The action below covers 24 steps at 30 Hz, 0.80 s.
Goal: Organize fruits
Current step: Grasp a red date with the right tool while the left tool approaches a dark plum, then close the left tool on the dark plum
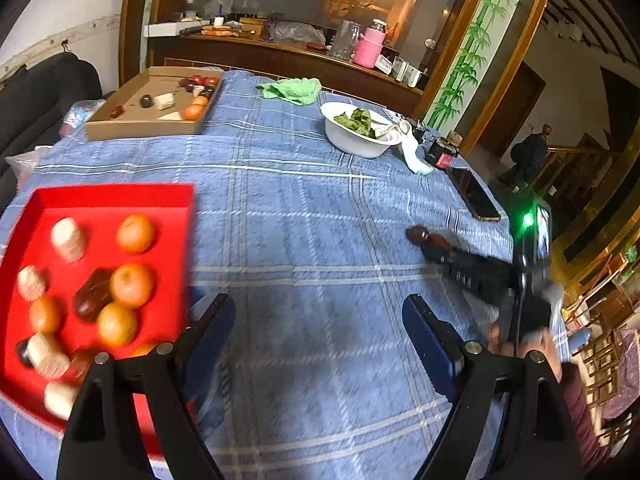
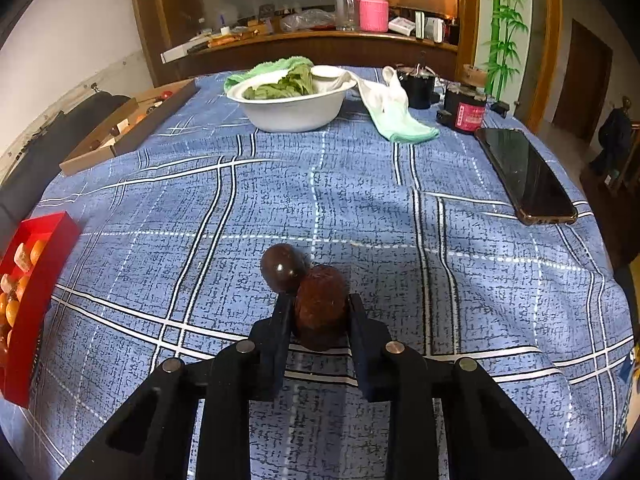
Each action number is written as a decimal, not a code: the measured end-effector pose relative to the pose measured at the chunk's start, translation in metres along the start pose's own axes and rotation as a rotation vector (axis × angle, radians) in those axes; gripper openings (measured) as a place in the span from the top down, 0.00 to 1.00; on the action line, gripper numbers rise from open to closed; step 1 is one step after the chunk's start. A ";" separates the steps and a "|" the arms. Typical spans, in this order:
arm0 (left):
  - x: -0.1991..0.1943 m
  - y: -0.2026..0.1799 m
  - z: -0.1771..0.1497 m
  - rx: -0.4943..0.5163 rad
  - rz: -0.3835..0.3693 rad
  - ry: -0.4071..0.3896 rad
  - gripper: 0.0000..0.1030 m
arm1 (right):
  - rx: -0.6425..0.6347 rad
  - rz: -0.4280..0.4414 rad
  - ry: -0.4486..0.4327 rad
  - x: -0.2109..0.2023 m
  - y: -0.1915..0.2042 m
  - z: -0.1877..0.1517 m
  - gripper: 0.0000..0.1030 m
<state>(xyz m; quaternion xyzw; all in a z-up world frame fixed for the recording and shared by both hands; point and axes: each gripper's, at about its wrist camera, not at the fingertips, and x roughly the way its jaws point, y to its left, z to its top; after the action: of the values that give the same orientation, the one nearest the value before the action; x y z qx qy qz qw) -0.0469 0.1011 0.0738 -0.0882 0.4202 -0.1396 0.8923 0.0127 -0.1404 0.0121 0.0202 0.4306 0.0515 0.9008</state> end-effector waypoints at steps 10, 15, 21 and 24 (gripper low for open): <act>0.097 -0.051 0.034 0.048 0.001 0.094 0.18 | 0.151 0.026 -0.054 -0.023 -0.038 0.005 0.73; 0.151 -0.083 0.047 0.101 -0.055 0.135 0.18 | 0.257 0.005 -0.056 -0.025 -0.064 0.008 0.73; 0.184 -0.112 0.043 0.221 -0.036 0.151 0.18 | 0.339 0.010 -0.044 -0.024 -0.084 0.007 0.72; 0.183 -0.119 0.039 0.289 -0.004 0.134 0.34 | 0.328 0.007 -0.040 -0.023 -0.081 0.008 0.72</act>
<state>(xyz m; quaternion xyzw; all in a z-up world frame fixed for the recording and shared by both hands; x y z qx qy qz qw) 0.0739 -0.0693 -0.0013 0.0499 0.4544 -0.2058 0.8653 0.0109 -0.2234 0.0284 0.1693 0.4151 -0.0168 0.8937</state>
